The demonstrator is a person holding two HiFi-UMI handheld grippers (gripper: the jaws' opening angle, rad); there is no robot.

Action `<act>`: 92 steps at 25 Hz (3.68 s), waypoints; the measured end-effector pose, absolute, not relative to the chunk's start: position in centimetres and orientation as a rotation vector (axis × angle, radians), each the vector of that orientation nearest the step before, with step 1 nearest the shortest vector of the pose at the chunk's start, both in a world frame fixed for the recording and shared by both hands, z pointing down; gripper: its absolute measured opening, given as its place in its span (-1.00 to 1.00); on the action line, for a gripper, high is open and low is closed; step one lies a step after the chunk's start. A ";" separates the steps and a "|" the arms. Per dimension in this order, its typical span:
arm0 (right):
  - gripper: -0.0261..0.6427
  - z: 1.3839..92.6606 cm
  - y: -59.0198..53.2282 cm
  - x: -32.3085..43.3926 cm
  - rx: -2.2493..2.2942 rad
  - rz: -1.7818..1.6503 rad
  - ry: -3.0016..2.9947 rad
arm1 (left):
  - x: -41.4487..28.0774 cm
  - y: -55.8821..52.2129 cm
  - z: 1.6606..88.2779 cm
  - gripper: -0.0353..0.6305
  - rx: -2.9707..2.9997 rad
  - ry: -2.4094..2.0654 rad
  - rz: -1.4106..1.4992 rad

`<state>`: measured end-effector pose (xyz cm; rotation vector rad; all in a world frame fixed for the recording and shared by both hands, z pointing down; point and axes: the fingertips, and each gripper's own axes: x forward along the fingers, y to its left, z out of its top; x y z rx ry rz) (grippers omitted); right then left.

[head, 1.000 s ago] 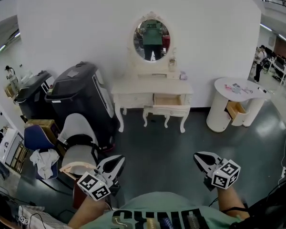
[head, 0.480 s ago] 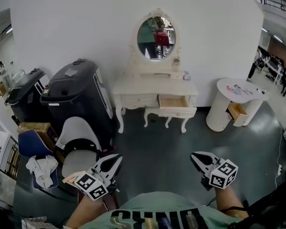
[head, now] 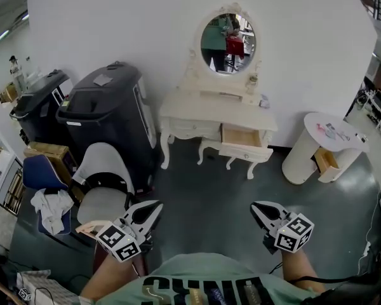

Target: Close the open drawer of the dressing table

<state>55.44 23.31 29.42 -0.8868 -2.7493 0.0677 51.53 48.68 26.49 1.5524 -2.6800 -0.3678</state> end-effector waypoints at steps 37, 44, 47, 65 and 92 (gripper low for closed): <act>-0.89 28.6 7.4 28.9 -0.855 0.153 -2.798 | 25.8 33.5 24.5 -0.87 1.616 -2.665 -0.310; -0.89 26.8 15.8 20.6 -0.822 0.101 -2.812 | 16.1 40.7 23.9 -0.87 1.695 -2.634 -0.322; -0.89 27.0 18.7 17.7 -0.834 0.072 -2.793 | 13.0 42.8 24.4 -0.87 1.711 -2.617 -0.317; -0.89 28.5 17.8 -4.3 -1.125 0.064 -2.673 | -2.6 42.1 25.4 -0.87 1.410 -2.782 -0.341; -0.89 31.6 0.7 -25.5 -0.657 0.189 -2.799 | -30.2 23.0 27.1 -0.87 1.866 -2.394 -0.273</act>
